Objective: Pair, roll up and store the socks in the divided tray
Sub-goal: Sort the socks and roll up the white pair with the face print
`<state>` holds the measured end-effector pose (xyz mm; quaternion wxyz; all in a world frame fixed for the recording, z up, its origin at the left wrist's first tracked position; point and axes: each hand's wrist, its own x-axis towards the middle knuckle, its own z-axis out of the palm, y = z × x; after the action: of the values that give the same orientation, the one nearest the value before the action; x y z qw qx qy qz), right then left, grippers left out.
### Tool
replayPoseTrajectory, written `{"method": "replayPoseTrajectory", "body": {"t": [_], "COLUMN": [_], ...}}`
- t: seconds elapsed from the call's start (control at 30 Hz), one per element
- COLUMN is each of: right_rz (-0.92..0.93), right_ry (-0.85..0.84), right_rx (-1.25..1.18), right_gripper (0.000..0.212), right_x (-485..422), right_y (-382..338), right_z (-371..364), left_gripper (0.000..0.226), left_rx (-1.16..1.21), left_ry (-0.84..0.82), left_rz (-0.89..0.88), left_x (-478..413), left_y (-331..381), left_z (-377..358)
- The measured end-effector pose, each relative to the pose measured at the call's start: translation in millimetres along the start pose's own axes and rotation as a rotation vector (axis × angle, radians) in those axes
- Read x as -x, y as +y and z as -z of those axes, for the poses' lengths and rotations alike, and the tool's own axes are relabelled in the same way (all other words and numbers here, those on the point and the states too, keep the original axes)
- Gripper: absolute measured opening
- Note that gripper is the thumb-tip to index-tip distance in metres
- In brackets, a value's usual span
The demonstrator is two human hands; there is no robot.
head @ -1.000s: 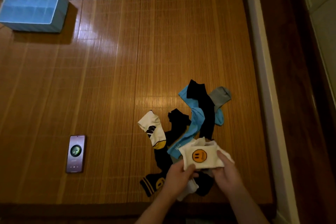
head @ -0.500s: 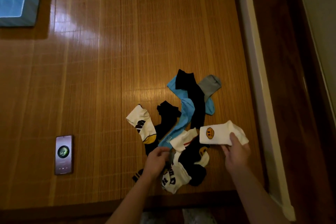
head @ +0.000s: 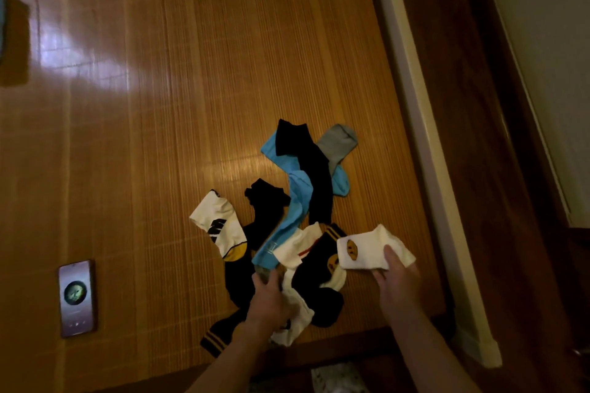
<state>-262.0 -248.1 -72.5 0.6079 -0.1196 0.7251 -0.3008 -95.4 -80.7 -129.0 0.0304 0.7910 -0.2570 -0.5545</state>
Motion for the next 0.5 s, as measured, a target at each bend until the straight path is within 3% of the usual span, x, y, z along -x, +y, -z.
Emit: {"method": "replayPoseTrajectory", "body": {"t": [0.17,0.3,0.37,0.5], "right_rz": [-0.008,-0.011,-0.013,-0.021], "right_ry": [-0.002,0.012,0.008,-0.005], "right_rx": [-0.02,-0.058,-0.077,-0.107], "right_gripper": [0.046,0.048,0.05,0.049], "right_x": [-4.1,-6.3,-5.8,-3.5], "right_y": [-2.2,-8.0,-10.4,-12.7], "right_z": [8.5,13.8,16.0,16.8], "left_gripper": [0.004,0.004,0.006,0.015], "left_rx": [0.024,0.397,0.606,0.67], "left_ry": [0.07,0.207,0.189,0.126], "left_rz": [-0.079,-0.127,-0.128,-0.217], "left_x": [-8.2,-4.4,3.0,23.6], "left_y": [-3.7,1.6,5.8,17.0], "left_z": [-2.5,32.7,51.9,79.1]}}
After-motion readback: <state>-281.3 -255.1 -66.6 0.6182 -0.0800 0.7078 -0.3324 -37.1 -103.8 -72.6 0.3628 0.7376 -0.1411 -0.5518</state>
